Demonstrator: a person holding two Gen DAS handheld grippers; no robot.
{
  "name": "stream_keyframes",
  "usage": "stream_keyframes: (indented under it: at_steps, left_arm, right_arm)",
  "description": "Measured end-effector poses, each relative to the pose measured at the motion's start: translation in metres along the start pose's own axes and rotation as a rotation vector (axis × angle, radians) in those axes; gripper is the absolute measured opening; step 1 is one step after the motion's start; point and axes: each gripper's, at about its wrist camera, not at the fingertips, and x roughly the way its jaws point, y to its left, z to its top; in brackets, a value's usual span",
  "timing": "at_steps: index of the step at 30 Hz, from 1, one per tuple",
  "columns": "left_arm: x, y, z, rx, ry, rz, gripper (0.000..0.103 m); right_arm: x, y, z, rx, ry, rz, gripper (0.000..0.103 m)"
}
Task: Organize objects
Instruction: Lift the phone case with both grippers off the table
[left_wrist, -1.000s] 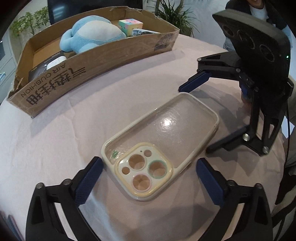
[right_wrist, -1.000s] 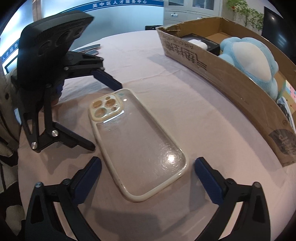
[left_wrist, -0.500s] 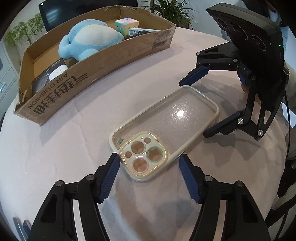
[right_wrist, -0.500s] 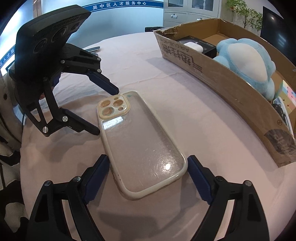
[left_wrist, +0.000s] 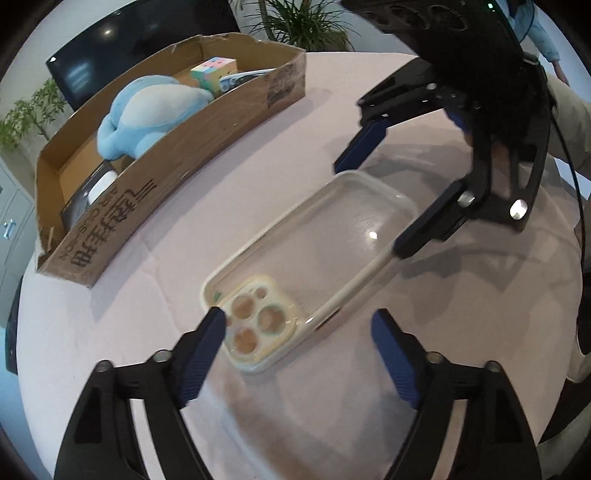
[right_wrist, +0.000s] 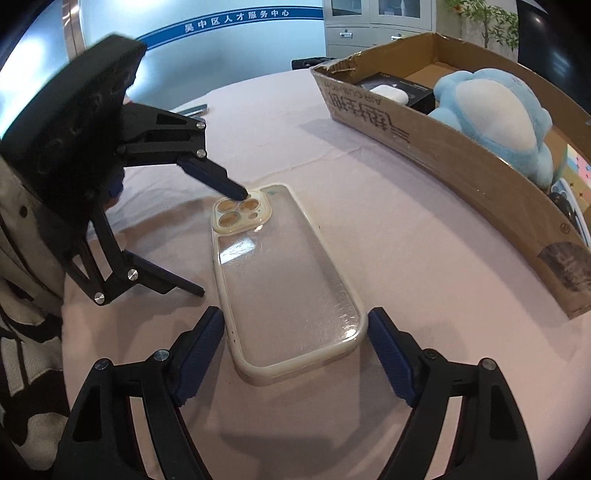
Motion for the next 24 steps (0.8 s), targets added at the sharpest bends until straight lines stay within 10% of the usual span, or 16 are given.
stream_keyframes:
  at_steps: [7, 12, 24]
  left_arm:
    - [0.001, -0.001, 0.003, 0.052, -0.052, -0.008, 0.091]
    - [0.0, -0.011, 0.014, 0.101, -0.065, -0.019, 0.058]
    - [-0.008, -0.018, 0.027, 0.124, -0.07, 0.037, 0.045]
  right_arm:
    - [-0.012, -0.01, 0.002, 0.107, 0.001, 0.103, 0.079]
    - [-0.024, -0.004, 0.001, 0.13, -0.031, 0.083, 0.078]
    - [-0.025, -0.013, -0.005, 0.177, -0.1, 0.107, 0.078]
